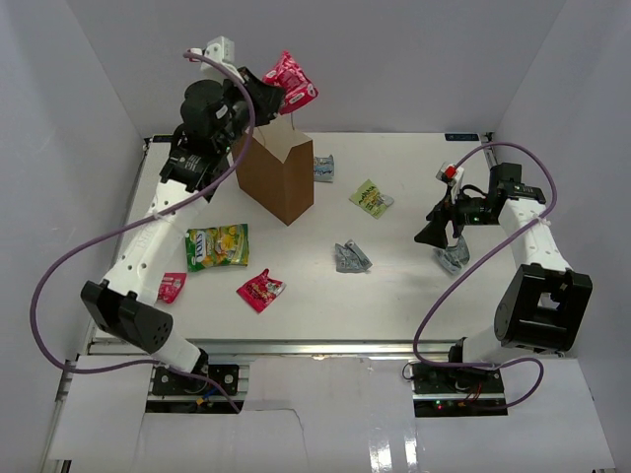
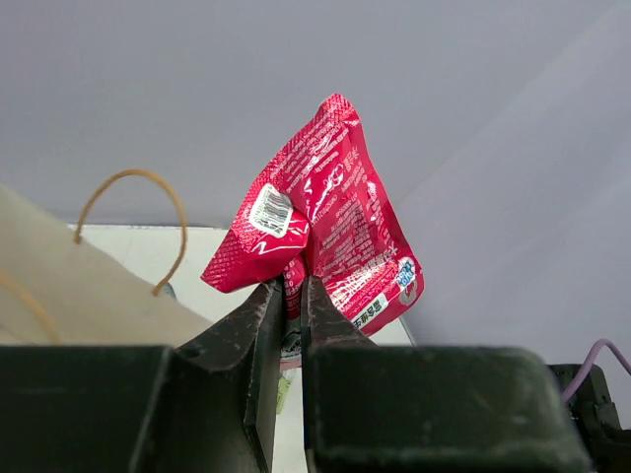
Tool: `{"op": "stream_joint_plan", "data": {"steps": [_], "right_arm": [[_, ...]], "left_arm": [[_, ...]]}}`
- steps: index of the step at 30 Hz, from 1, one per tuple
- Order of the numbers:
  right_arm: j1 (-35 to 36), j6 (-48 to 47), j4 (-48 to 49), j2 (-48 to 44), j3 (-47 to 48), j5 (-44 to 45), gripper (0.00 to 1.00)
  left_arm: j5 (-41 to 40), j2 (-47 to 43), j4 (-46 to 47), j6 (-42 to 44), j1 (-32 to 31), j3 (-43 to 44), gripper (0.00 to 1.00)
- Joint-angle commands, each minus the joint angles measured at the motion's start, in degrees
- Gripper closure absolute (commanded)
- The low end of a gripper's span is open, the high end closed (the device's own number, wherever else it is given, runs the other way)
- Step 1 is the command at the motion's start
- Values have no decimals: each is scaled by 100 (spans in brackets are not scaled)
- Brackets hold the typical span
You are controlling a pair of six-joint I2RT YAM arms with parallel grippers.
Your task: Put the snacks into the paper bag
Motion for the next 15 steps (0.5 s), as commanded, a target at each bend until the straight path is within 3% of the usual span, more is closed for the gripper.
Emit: {"op": "stream_joint_plan", "data": {"steps": [1,8,15], "right_arm": [[9,-82,-100,-169,16,-145,7],[1,-134,-117,-327,-116,-48,7],[-8,-143,-100,-389,-213,-30,6]], "left_arm": [[-231,393,12,281,-147,343,100],[-732,1325,-66,694,-164,1073,100],[-1013,1107,-85,949,-164,478,100]]}}
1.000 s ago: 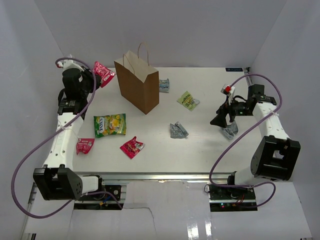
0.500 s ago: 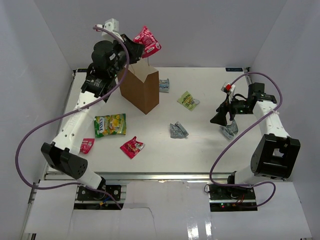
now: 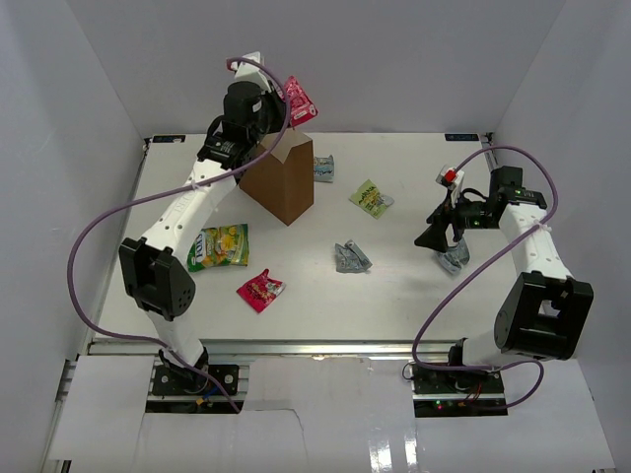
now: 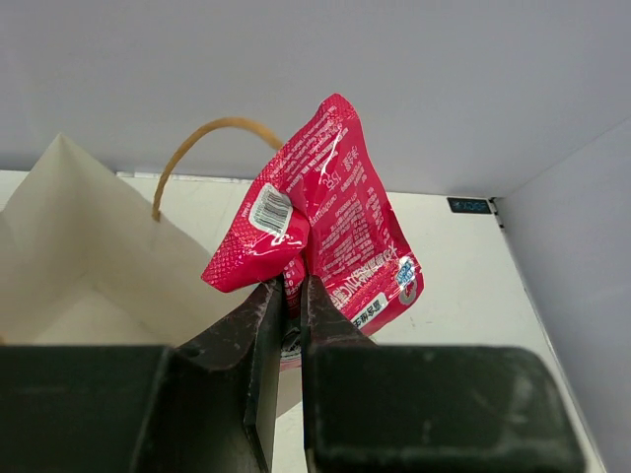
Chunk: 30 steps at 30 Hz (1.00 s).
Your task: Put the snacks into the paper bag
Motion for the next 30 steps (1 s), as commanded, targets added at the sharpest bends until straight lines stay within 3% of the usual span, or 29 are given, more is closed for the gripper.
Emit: {"op": "stream_joint_plan", "data": {"steps": [1,17,19,20,24,27,30], "right_arm": [[3,-104,-63,-131,-40,-87,7],[-6,-104,-71,-43,56,-105,7],[-6,-104,-71,-52,39,-114,6],[3,-104,-71,-52,39,-114,6],[-6,-104,-71,-78,38,-114,7],[3,-104,-72,-69,47,-131,6],[3,-69,-71,-43,82,-149,6]], "left_arm": [[-292,-625,138,269,17,-271,100],[-635,-951,429,410,17,-1178,98],[-644,-916,420,410,17,-1169,92],[-662,-898,420,410,17,-1143,81],[-688,-837,367,358,17,-1020,53],[-644,-810,332,331,17,-897,40],[-574,-819,315,288,17,-791,35]]}}
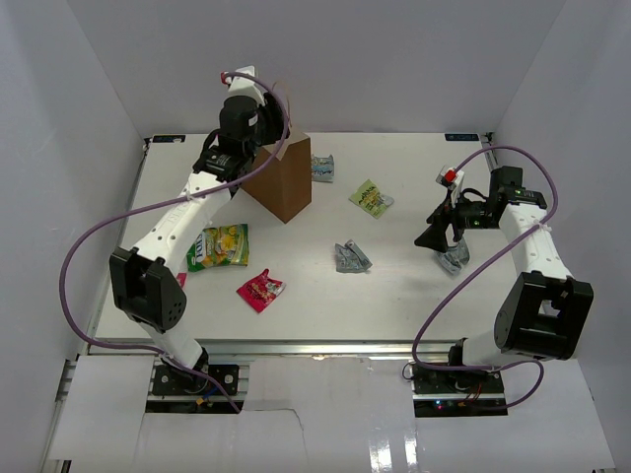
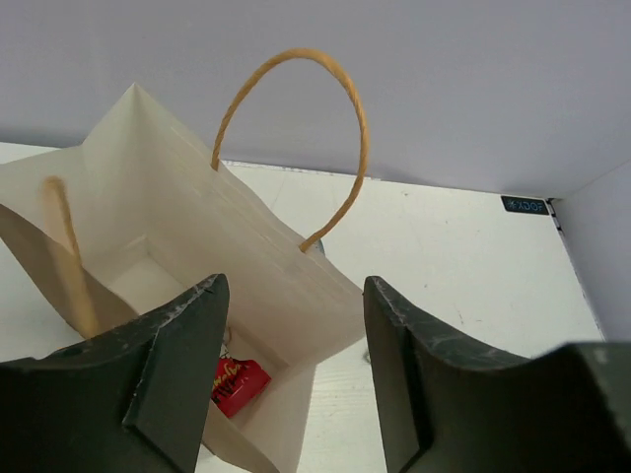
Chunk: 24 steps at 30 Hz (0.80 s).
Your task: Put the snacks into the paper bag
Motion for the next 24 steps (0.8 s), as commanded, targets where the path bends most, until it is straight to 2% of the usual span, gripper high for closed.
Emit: {"op": "stream_joint_plan", "data": {"steps": [1,6,8,10,12,16,19,24], "right_arm": [[3,-60,-71,-34,122,-164,6],[282,220,-19,62,157,-24,3],[590,335,-1,115,175,239,2],[1362,449,77,203,210,755,0],[2066,572,331,247,184,1152,0],[2946,2326,2061,483,183,3283,3],[3280,3179,2275,897,587,3702,3],[3816,3675,2547,1240,422,3869,2]], "left_arm": [[77,-205,57,-45,17,337,32],[814,-310,92,-124,17,661,26],[1569,-389,170,-107,17,680,21],[2183,-608,302,-71,17,523,16],[2380,-977,382,-54,17,303,13],[2354,-1917,312,17,17,-575,7],[2082,-2811,84,43,26,-1619,5],[1486,-4088,-636,-158,26,-2709,5]]}}
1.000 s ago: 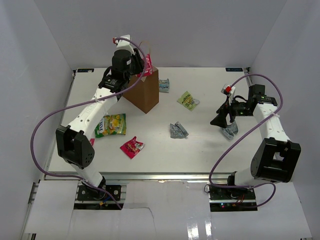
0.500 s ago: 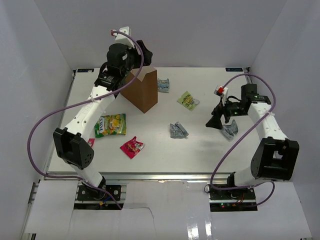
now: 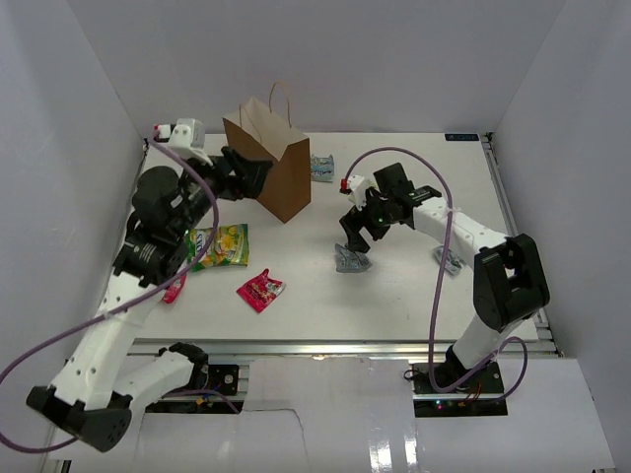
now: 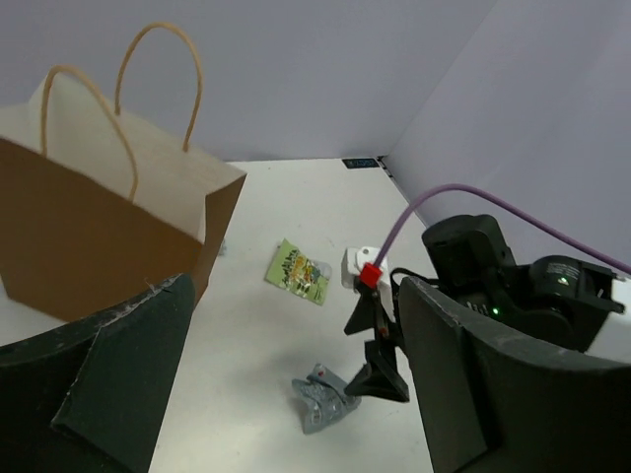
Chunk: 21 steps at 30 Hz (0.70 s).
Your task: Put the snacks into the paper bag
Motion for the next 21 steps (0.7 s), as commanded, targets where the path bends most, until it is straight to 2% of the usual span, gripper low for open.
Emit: {"op": "stream_joint_plan", "data": {"steps": [1,5,10,13,16,17,18,19,21], "right_arm": [[344,805,482,141,8,565,2],[397,1016,456,606,95,680,1],[424,1184,465,905,140,653,11],[441,1254,482,1081,104,671,21],[459,1289,500,1204,60,592,37],[459,1289,483,1240,69,575,51],[467,1298,474,1257,69,514,58],[459,1307,447,1257,78,478,71],[459,1289,430,1205,87,382,79]], "left_arm": [[-422,-853,-600,-242,15,-646,5],[-747,-1601,-1031,-524,15,-1236,5],[-862,-2025,-1348,-752,15,-1780,5],[-766,-2078,-1374,-849,15,-2018,5],[-669,-2026,-1374,-911,15,-2203,5],[-616,-2017,-1383,-911,15,-2352,5],[-598,-1991,-1409,-928,15,-2440,5],[-589,-1947,-1436,-937,15,-2606,5],[-572,-1920,-1506,-1007,15,-2765,5]]}}
